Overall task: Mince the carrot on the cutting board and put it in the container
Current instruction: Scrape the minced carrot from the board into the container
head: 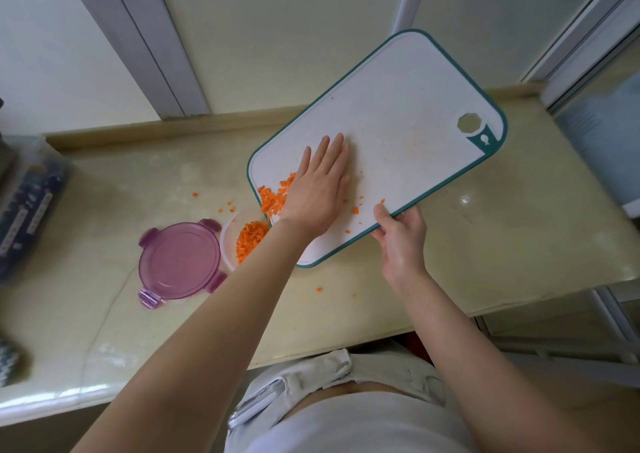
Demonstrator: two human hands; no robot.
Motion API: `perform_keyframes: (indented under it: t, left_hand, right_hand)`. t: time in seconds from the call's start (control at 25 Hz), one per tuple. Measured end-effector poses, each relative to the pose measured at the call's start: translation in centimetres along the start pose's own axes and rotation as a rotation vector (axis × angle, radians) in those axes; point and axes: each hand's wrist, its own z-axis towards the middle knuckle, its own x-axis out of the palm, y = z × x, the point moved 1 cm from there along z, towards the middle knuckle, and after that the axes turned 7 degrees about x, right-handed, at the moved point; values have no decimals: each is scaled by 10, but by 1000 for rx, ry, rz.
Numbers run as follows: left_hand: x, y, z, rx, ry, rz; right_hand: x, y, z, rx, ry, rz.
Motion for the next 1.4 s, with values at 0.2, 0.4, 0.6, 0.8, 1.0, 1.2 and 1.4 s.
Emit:
perform_keyframes:
  t: [0.2, 0.4, 0.6, 0.8, 1.0, 1.2, 1.4]
  left_hand:
    - [11, 7, -11, -25, 32, -90]
    - [24, 12, -59, -51, 30, -55]
    - [31, 17, -101, -95, 82, -10]
    - [17, 29, -98, -121, 11, 40]
    - [6, 33, -41, -165, 36, -31]
    - [19, 32, -57, -156, 78, -154]
    - [30, 27, -110, -139, 42, -125]
  right_hand:
    - [-2, 0, 0, -13, 13, 5]
    - [-2, 0, -1, -11, 16, 19]
    - [-3, -1, 1, 8, -4, -10]
    - [-3, 0, -1, -11, 9, -11]
    - [-3, 0, -6, -18, 11, 5]
    - [-6, 0, -5, -16, -7, 7]
    - [-8, -3, -3, 2, -30, -7]
